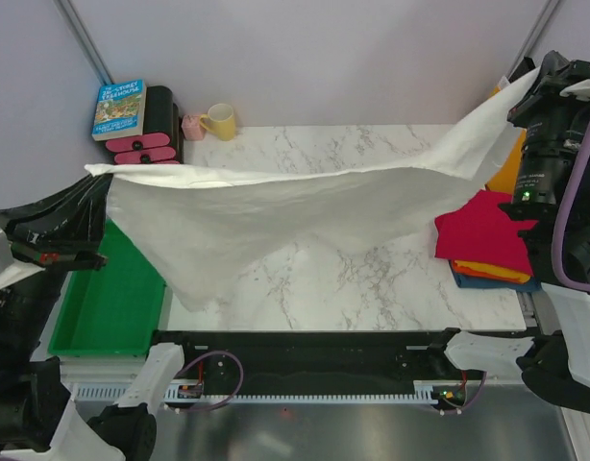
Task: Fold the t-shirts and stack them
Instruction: Flatten out the tshirt
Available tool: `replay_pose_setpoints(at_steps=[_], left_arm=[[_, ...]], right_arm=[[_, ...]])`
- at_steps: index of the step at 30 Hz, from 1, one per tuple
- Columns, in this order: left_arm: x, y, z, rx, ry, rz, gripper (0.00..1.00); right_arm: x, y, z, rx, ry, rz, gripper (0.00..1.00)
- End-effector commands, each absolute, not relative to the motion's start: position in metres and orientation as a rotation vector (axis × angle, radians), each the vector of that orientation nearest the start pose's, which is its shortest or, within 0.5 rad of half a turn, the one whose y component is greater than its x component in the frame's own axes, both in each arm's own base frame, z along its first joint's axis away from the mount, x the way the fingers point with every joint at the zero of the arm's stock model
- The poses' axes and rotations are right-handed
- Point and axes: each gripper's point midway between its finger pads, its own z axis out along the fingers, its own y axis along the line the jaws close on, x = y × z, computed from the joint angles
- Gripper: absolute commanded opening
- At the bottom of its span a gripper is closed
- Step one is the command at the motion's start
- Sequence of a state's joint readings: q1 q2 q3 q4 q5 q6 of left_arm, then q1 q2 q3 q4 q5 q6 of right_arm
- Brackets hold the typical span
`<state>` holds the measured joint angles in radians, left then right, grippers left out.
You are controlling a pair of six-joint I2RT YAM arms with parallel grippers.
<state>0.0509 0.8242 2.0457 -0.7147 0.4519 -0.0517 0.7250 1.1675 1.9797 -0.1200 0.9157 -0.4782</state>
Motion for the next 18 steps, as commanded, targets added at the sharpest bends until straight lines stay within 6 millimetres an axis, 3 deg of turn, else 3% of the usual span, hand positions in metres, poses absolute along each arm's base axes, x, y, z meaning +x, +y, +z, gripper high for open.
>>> replay_pose_setpoints(at_steps=[1,4,5,7,8,10,11,13,14,15,16,17,18], left_arm=[[0.135,-0.063,0.608,0.307,1.219,-0.224,0.02],[0.168,-0.063,0.594,0.309,1.288,-0.242,0.02],[0.178,-0.065,0.591,0.323,1.295,-0.251,0.02],[0.211,-0.064,0.568,0.321,1.37,-0.274,0.02],[0.223,-0.064,0.566,0.328,1.368,-0.271,0.02],[0.257,-0.063,0.533,0.328,1.451,-0.291,0.02],[0.267,-0.064,0.521,0.333,1.477,-0.306,0.02],[0.301,-0.063,0.477,0.355,1.561,-0.313,0.02],[0.311,-0.062,0.461,0.357,1.593,-0.316,0.02],[0.326,-0.061,0.432,0.354,1.638,-0.329,0.02],[0.335,-0.06,0.415,0.354,1.666,-0.333,0.02],[0.345,-0.061,0.396,0.363,1.694,-0.336,0.02],[0.353,-0.06,0.362,0.355,1.755,-0.348,0.02]], right_arm=[[0.256,0.02,0.644,0.211,1.182,-0.289,0.0],[0.275,0.035,0.633,0.186,1.205,-0.333,0.0],[0.29,0.046,0.621,0.164,1.232,-0.362,0.0],[0.308,0.055,0.609,0.151,1.248,-0.366,0.0],[0.328,0.059,0.592,0.166,1.273,-0.372,0.0],[0.352,0.06,0.574,0.171,1.297,-0.358,0.0],[0.378,0.058,0.549,0.182,1.34,-0.339,0.0],[0.404,0.058,0.516,0.182,1.395,-0.34,0.0],[0.428,0.058,0.479,0.157,1.463,-0.369,0.0],[0.439,0.059,0.46,0.177,1.489,-0.354,0.0],[0.449,0.058,0.441,0.173,1.517,-0.36,0.0],[0.467,0.057,0.405,0.166,1.568,-0.387,0.0],[0.477,0.058,0.387,0.173,1.593,-0.377,0.0]])
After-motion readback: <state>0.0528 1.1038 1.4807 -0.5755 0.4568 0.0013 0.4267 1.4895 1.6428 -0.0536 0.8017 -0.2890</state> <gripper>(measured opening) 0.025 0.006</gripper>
